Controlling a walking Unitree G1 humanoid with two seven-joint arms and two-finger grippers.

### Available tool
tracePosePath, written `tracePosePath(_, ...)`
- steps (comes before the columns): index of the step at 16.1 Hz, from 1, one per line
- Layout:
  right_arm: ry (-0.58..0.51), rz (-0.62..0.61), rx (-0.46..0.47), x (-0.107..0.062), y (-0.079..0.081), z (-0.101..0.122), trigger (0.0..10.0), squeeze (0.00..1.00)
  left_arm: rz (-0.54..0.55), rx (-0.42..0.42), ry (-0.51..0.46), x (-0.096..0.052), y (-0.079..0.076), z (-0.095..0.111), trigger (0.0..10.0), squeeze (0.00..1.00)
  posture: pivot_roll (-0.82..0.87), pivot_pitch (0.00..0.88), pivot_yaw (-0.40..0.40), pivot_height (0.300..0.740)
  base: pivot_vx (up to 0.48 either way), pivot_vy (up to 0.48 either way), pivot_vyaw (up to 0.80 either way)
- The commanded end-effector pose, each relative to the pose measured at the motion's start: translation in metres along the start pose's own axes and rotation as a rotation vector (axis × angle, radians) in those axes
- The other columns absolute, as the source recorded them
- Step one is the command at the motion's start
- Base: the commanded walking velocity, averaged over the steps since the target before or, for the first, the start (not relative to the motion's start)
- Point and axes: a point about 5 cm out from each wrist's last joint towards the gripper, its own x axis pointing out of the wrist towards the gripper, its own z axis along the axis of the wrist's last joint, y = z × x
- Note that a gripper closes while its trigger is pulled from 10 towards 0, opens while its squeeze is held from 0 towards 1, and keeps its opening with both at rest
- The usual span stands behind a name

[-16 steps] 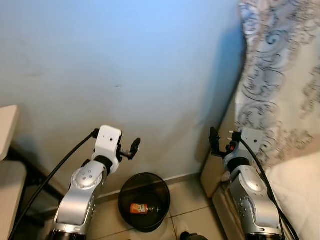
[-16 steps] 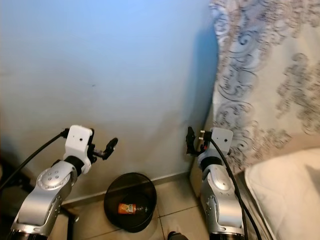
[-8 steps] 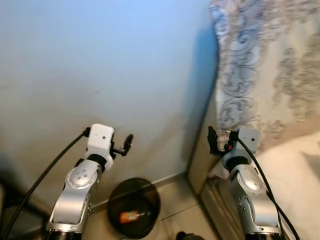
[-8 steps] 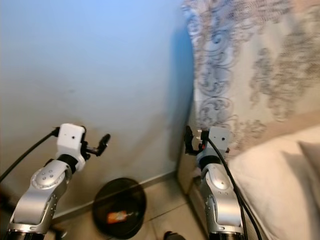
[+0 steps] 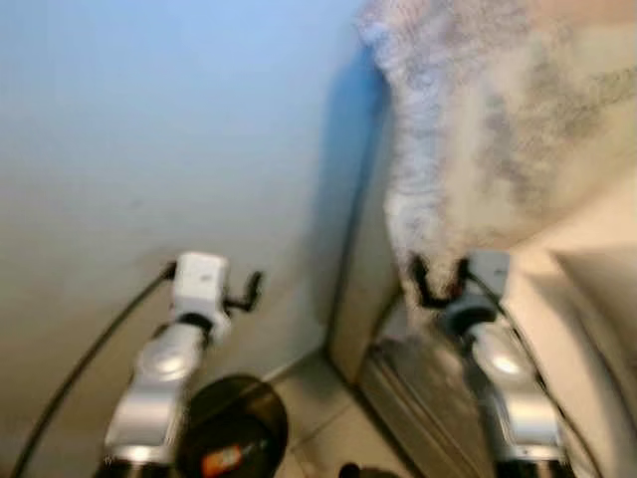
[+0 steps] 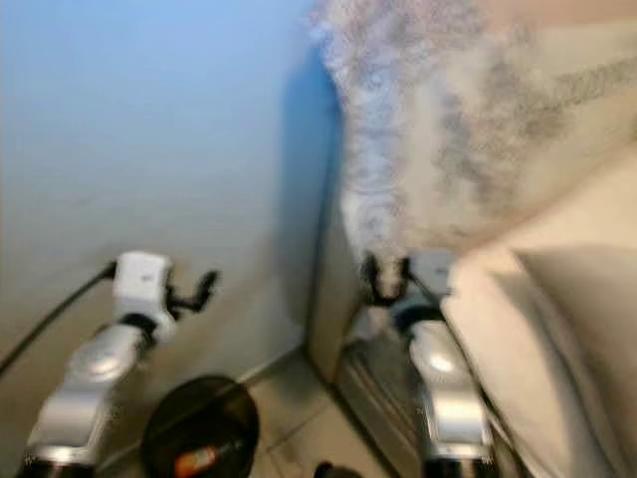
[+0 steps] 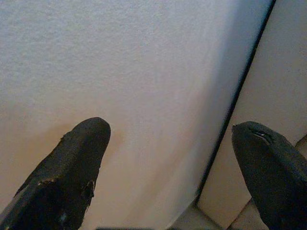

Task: Clean up the room

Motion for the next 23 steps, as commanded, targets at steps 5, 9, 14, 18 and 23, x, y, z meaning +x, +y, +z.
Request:
tracePosePath(5,0.009,-0.018,0.009,0.001,-0.002,-0.001,10.0,1.0,-0.01,-0.011,-0.027,0.006,0.002,0.008,10.0,0.0,0.08,0.0,0.014,0.74,0.0,0.0,-0.77)
tracePosePath(9,0.019,-0.036,0.032,0.0,-0.004,-0.005,10.0,1.0,-0.026,0.01,-0.029,0.006,-0.002,0.006,10.0,0.0,0.09,0.0,0.012,0.74,0.0,0.0,-0.77)
tracePosePath(14,-0.013,-0.036,0.029,0.003,-0.003,0.002,10.0,1.0,-0.023,0.012,-0.063,0.008,0.001,0.014,10.0,0.0,0.11,0.0,0.013,0.74,0.0,0.0,-0.77)
tracePosePath(18,-0.029,-0.015,0.018,0.004,0.002,0.005,10.0,1.0,-0.013,0.005,-0.077,0.008,0.005,0.015,10.0,0.0,0.1,0.0,0.016,0.74,0.0,0.0,-0.77)
tracePosePath(23,-0.023,-0.054,0.009,0.004,-0.005,0.005,10.0,0.76,-0.013,0.033,-0.096,0.007,0.001,0.02,10.0,0.0,0.1,0.0,0.002,0.74,0.0,-0.246,-0.7)
